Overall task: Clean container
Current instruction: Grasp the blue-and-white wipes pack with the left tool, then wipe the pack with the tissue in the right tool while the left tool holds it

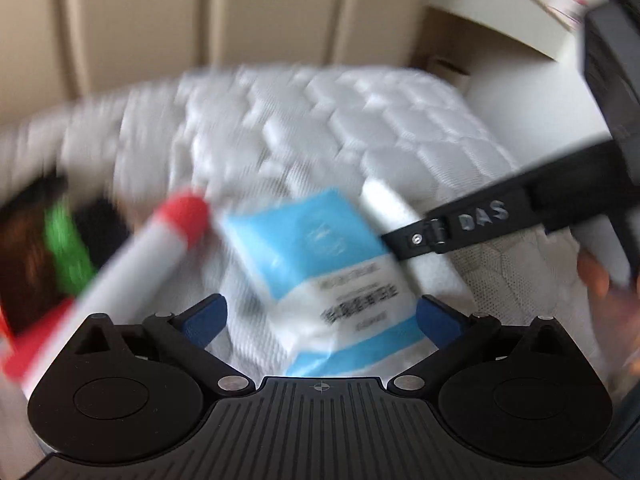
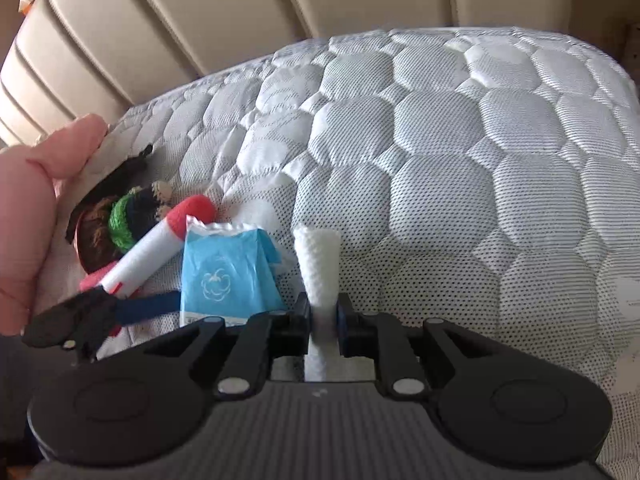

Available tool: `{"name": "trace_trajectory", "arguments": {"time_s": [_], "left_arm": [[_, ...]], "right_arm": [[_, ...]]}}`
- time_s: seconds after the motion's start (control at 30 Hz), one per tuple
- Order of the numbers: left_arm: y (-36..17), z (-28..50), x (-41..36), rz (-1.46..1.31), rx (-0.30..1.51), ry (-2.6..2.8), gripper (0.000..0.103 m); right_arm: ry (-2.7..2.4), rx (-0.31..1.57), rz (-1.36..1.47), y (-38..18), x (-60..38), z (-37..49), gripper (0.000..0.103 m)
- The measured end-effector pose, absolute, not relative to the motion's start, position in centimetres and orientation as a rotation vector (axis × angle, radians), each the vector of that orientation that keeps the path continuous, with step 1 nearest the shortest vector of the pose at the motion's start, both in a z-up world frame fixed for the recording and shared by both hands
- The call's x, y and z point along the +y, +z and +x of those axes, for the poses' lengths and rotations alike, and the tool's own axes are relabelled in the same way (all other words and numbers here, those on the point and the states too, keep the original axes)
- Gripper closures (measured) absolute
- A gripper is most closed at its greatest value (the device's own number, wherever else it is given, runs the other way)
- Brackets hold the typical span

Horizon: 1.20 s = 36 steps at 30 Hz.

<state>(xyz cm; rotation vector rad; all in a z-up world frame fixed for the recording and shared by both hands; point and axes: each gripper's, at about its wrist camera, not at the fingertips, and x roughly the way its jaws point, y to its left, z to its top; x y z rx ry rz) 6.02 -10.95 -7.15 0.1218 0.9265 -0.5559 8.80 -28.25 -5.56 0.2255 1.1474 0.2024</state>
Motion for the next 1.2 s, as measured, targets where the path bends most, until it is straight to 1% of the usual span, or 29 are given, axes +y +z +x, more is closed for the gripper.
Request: {"name": "trace_trajectory", "arguments": {"time_s": [0.07,0.13,0.2,0.3,0.4,0.43,0.5,0.53,0.63,0.8,0.83,0.87,0.9,1.03,1.07,1.1,1.2], "left_arm": [[-6.9,6.3,-10.9,0.083,0.907,-0.589,0.000],[-6.6,6.7,-9.7,-0.024,0.935,-0.624,0.000],[-6.9,7.7,-9.6,-0.079,0.983,-0.663,0.000],[-7.5,8.1,-9.5,-0.073,1.058,-0.659,0.000],[-8.1,7.9,-8.3,-0.131,1.161,-0.519,0.000],[-8.3,7.6,-7.2,-0.207,1.186,-0.469,0.000],[-8.3,6.9,-5.7,-0.365,1.178,-0.455,0.000],[-8.5,7.0,-5.9,-0.383,1.188,-0.460,0.000],[-9.3,7.5,-7.8,-0.323,1.255,-0.408,0.000],[-9.0,6.1,-9.1,-0.286,1.184,-0.387,0.000],[-8.8,5.8,-9.3,-0.274,1.166,-0.395,0.003],[-8.4,5.5,-8.9,-0.263,1.147,-0.403,0.009],[-8.0,5.2,-8.5,-0.252,1.129,-0.410,0.030],[-7.7,5.3,-9.0,-0.187,1.053,-0.460,0.033],[-7.3,5.3,-9.6,-0.120,1.008,-0.478,0.033],[-6.9,5.1,-10.3,-0.023,0.945,-0.493,0.035],[-5.9,3.9,-12.1,0.266,0.771,-0.525,0.041]], "right_arm": [[0.172,1.158,0.207,-5.6,-28.2,8.7,0.087],[0.141,1.178,0.173,-5.8,-28.0,8.4,0.087],[0.140,1.199,0.182,-5.9,-27.9,8.1,0.087],[0.155,1.231,0.241,-6.4,-28.2,8.1,0.087],[0.153,1.207,0.228,-6.1,-28.3,8.2,0.087],[0.153,1.197,0.223,-5.9,-28.4,8.3,0.087],[0.152,1.176,0.220,-5.7,-28.5,8.5,0.087],[0.151,1.166,0.216,-5.6,-28.4,8.7,0.087],[0.158,1.135,0.193,-5.2,-28.0,9.1,0.085],[0.159,1.096,0.165,-4.7,-27.8,9.2,0.085],[0.159,1.086,0.170,-4.5,-27.9,9.2,0.085],[0.158,1.074,0.180,-4.4,-28.1,9.2,0.085],[0.158,1.065,0.196,-4.4,-28.2,9.4,0.085],[0.158,1.092,0.267,-4.8,-28.7,9.8,0.085],[0.149,1.101,0.275,-5.0,-28.8,9.8,0.086],[0.141,1.092,0.280,-4.8,-29.0,9.7,0.090],[0.156,0.944,0.295,-2.3,-29.3,8.6,0.092]]}}
